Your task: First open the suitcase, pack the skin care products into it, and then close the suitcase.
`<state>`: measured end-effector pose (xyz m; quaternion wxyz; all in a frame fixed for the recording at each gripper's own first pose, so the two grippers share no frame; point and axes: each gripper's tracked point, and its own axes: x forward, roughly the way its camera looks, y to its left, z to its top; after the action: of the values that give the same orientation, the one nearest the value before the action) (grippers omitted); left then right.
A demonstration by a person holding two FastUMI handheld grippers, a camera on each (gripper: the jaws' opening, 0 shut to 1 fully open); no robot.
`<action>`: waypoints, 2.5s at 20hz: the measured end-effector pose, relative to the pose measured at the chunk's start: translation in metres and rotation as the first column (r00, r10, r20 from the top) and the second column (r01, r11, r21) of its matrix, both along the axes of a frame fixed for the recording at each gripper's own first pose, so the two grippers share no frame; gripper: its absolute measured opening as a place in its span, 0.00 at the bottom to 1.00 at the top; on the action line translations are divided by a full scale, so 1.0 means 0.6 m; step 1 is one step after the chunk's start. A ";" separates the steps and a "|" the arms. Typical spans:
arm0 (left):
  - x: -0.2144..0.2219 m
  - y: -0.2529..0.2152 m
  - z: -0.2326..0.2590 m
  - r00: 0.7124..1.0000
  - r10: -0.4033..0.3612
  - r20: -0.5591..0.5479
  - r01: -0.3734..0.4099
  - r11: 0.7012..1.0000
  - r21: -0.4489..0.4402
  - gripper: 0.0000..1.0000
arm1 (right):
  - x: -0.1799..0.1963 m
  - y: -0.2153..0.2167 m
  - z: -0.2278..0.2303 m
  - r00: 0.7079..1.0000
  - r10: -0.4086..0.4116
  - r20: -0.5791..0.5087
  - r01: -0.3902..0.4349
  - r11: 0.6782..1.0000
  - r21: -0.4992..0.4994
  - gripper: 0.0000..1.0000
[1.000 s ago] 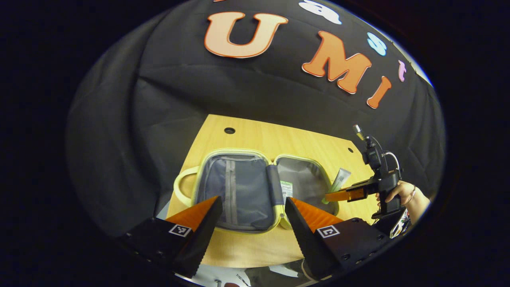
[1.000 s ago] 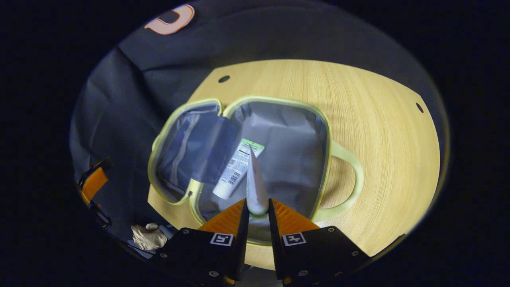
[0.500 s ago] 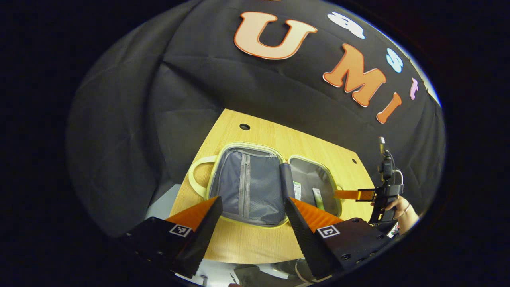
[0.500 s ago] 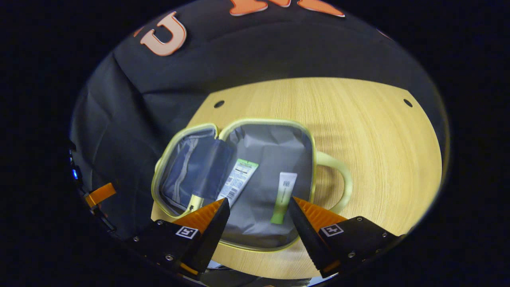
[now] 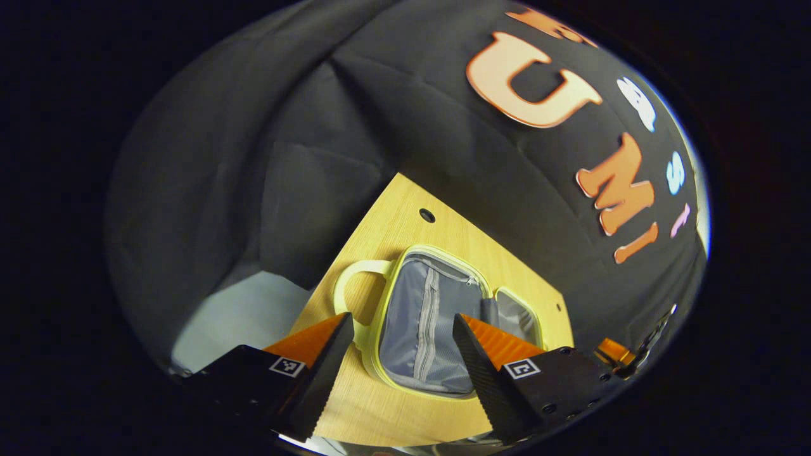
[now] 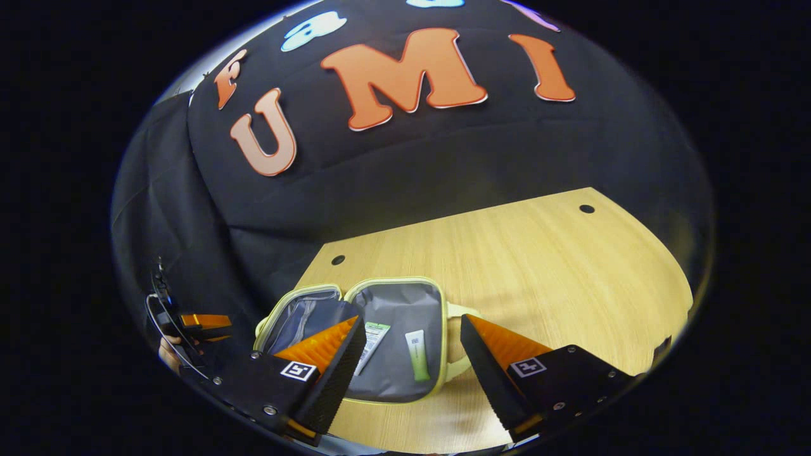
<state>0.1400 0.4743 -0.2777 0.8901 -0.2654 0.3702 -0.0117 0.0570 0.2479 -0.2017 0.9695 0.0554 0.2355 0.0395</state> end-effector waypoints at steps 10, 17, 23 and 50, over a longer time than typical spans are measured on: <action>0.094 0.061 -0.146 0.993 0.104 -0.055 -0.114 0.963 -0.246 0.98 | -0.039 -0.094 0.034 0.986 -0.163 0.022 0.163 0.987 0.009 0.96; 0.128 0.054 -0.191 0.987 0.141 -0.074 -0.154 0.963 -0.220 0.74 | -0.034 -0.119 0.032 0.979 -0.204 0.006 0.204 0.978 0.042 0.95; 0.092 0.052 -0.132 0.979 0.148 -0.140 -0.164 0.980 -0.115 0.09 | -0.024 -0.145 0.058 0.976 -0.213 0.045 0.212 0.976 0.041 0.95; 0.110 -0.746 0.153 0.934 -0.358 0.000 0.296 0.774 0.560 0.08 | 0.000 -0.513 0.188 0.971 -0.130 0.198 0.139 0.990 -0.032 0.96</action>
<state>0.2062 0.0269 -0.1861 0.9310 0.0719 0.3504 -0.0733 0.0572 -0.0596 -0.0888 0.9894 0.0449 0.1357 -0.0266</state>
